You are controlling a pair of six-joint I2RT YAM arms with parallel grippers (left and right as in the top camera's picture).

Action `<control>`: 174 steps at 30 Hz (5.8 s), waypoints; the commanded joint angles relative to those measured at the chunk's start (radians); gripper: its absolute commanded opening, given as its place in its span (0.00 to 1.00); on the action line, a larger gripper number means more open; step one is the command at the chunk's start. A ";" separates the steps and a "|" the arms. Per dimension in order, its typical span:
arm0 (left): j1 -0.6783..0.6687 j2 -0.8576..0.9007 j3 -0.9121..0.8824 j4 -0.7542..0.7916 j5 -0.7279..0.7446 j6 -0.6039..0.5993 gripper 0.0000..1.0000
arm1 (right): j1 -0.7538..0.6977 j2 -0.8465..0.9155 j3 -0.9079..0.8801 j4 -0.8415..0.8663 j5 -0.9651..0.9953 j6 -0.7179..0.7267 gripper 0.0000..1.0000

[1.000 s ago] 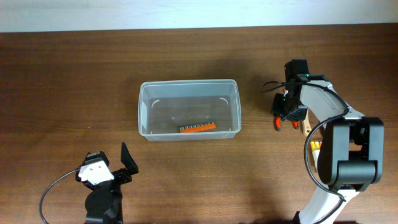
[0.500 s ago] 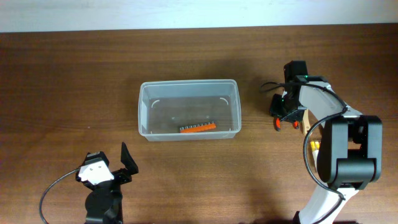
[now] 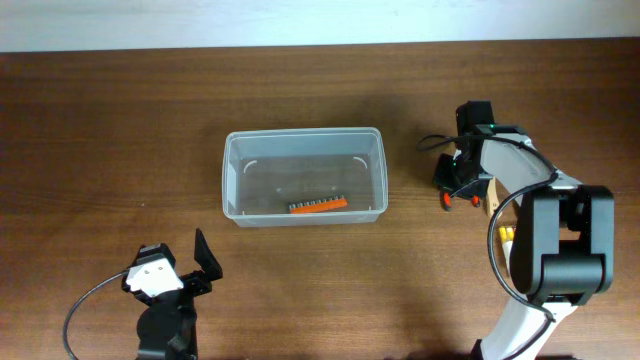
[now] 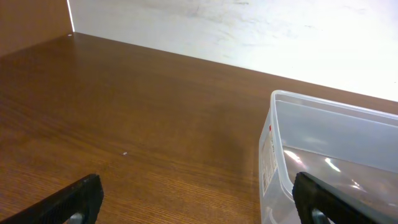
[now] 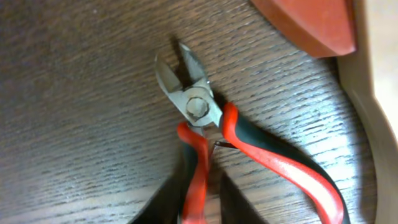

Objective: Pack container
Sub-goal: 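Lower the right gripper and grasp the red-handled pliers, then carry the red pliers into the container and open the gripper, then move the right gripper over the orange scraper's wooden handle, then grasp the scraper handle with the right gripper and lift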

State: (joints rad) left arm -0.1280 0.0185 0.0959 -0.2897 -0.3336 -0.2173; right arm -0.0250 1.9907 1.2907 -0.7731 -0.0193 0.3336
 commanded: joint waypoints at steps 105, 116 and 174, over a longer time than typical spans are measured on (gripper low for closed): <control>-0.003 -0.006 -0.003 -0.002 -0.003 0.009 0.99 | 0.077 0.052 0.891 -0.702 0.125 -0.508 0.48; -0.003 -0.006 -0.003 -0.002 -0.003 0.009 0.99 | -0.085 0.063 0.742 -0.644 0.080 -0.518 0.49; -0.003 -0.006 -0.003 -0.002 -0.003 0.009 0.99 | -0.179 0.097 0.210 -0.133 0.043 -0.678 0.61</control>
State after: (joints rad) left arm -0.1280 0.0185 0.0959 -0.2901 -0.3336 -0.2173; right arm -0.1997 2.0624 1.5196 -0.9112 0.0105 -0.3374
